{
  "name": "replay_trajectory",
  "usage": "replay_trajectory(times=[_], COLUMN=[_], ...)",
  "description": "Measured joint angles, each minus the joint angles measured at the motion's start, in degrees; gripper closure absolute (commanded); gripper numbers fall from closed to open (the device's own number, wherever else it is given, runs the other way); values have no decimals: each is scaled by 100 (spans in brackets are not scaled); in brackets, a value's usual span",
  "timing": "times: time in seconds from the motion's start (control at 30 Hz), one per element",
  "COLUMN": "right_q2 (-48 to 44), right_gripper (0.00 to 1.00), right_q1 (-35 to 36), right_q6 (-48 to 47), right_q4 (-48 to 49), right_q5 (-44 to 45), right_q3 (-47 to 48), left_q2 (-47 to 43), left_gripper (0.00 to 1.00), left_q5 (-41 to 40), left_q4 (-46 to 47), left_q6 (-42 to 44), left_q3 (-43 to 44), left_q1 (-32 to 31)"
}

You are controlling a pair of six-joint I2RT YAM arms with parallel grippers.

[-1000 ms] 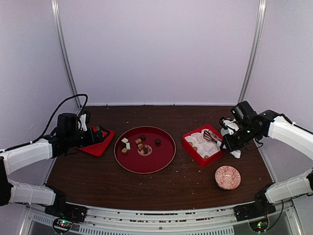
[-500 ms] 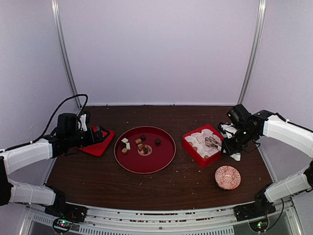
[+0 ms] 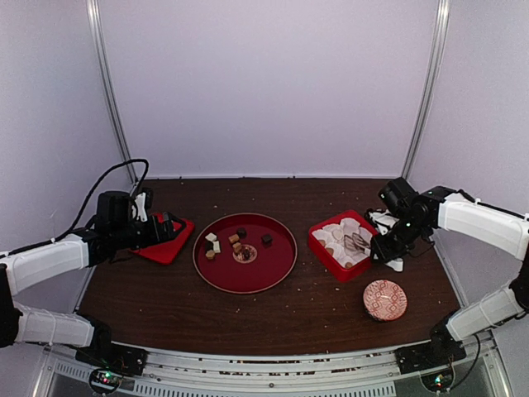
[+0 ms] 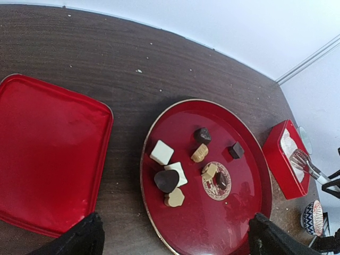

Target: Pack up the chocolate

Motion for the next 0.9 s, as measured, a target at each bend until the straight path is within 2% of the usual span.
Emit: replay_trajectory(times=[0.17,0.57,0.73,0.9], right_q2=[50,4,247,1279], right_gripper=[61,62,62,63], right_q1=[0,92,660,1504], right_q6=[-24,-33,9,63], right_q4=[76,223,461,732], right_q5=[0,-247,-496,-603], right_q3=[33,520,1235,2280], left_q2=[28,28,28,28], left_gripper=[3,3,3,3], left_q5=[0,-2,0,-4], left_q4=[-2,-2,0,0], left_q6=[2,0,-2,-22], left_q3=[0,0,0,0], left_q1=[0,0,0,0])
